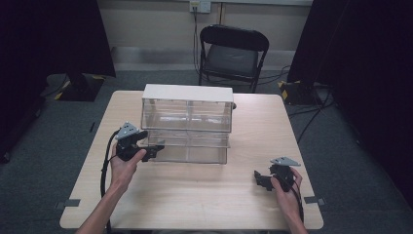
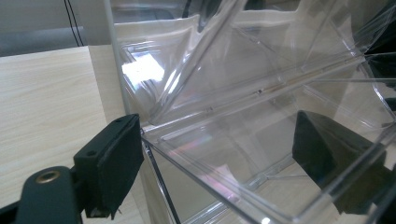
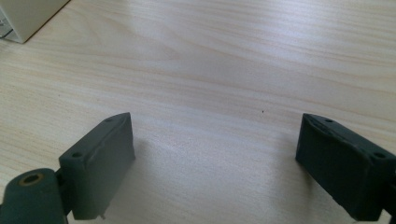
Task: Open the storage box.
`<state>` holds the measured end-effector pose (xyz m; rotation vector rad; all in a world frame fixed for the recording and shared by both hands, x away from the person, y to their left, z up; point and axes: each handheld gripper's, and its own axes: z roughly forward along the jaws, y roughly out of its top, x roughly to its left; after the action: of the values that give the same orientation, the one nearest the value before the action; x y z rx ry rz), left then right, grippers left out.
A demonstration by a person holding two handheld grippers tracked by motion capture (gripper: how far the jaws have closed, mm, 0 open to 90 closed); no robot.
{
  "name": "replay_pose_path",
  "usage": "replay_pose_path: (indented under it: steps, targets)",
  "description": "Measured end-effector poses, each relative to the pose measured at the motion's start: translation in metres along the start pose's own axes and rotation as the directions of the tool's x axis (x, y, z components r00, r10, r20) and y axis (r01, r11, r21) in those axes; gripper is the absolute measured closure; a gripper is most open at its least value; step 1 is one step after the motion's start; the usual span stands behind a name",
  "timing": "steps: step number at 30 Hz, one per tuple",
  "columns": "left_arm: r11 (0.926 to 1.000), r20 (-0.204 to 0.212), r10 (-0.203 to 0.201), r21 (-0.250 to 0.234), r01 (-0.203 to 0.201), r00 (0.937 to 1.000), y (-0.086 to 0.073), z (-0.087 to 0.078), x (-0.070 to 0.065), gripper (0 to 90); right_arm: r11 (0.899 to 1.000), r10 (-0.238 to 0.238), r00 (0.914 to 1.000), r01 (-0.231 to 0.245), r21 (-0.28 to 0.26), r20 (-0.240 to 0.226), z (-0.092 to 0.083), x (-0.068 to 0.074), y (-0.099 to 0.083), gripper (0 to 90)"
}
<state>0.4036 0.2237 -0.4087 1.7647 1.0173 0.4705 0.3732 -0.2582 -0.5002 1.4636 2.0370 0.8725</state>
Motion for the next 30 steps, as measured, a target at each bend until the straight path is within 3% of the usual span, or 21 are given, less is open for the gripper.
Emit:
replay_pose_path:
  steps: [11, 26, 30]
  targets:
    - [0.9999, 0.006, 0.015, -0.003, -0.015, 0.9999, 0.0032, -0.0010, 0.0011, 15.1, 1.000, 0.000, 1.0000, 0.000, 0.000, 0.000, 0.0000, 0.0000, 0.0000, 10.7]
    - [0.9999, 0.006, 0.003, -0.014, -0.003, 1.0000, 0.0043, 0.0002, 0.0003, 15.0, 1.000, 0.000, 1.0000, 0.000, 0.000, 0.000, 0.0000, 0.0000, 0.0000, 10.7]
    - [0.9998, 0.006, 0.018, -0.001, -0.018, 0.9998, 0.0063, -0.0004, 0.0009, 15.0, 1.000, 0.000, 1.0000, 0.000, 0.000, 0.000, 0.0000, 0.0000, 0.0000, 10.7]
